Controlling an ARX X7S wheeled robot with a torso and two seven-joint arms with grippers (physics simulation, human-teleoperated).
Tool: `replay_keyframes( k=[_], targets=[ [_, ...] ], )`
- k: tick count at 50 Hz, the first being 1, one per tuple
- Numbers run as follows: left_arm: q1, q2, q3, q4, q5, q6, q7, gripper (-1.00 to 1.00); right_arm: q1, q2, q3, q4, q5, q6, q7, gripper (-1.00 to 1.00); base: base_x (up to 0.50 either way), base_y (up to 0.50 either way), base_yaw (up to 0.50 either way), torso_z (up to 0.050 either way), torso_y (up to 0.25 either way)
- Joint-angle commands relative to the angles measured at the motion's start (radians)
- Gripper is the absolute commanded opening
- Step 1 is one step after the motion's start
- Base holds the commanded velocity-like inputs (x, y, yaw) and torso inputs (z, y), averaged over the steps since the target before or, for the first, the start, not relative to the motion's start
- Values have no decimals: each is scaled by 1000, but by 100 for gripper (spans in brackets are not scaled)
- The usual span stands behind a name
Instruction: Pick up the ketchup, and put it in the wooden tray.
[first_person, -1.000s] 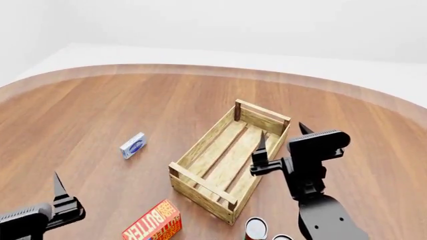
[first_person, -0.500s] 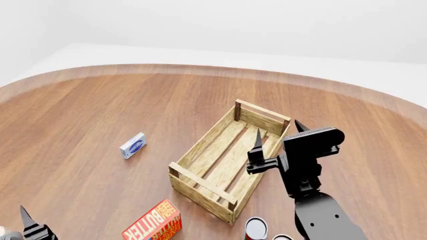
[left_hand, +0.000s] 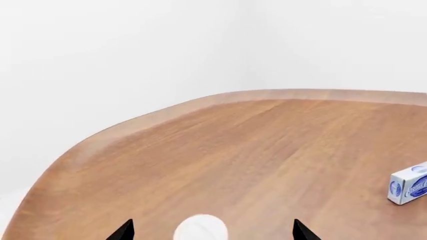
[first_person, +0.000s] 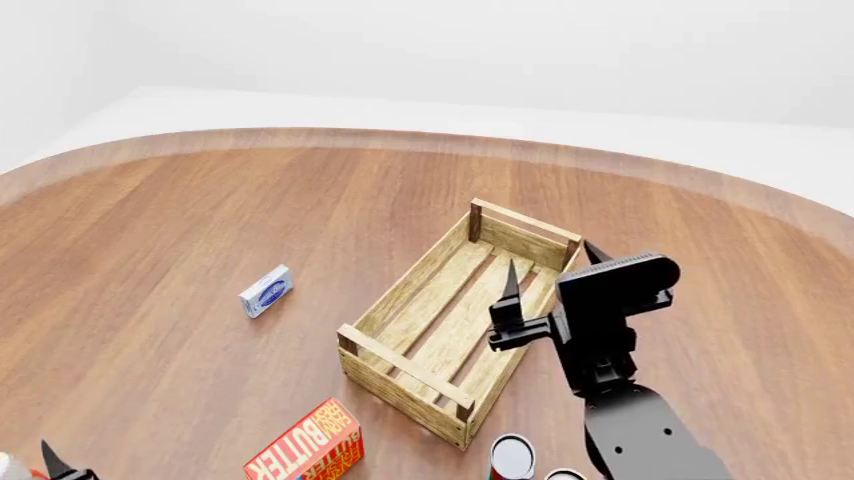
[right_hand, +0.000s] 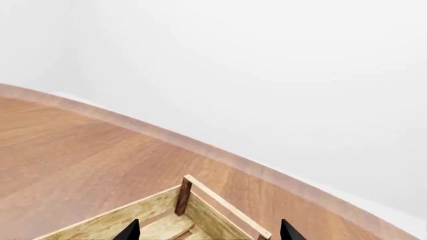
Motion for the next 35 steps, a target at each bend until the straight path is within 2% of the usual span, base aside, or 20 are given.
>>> replay_keyframes(
  k=[1,35],
  targets=[
    [-16,1,1,-61,-10,11,4,100,2,2,-9,-3,-2,8,6,100,0,0,0,0,0],
    [-126,-11,31,-239,0,31,1,100,-12,11,-7,-8,9,10,28,100,0,0,0,0,0]
  ],
)
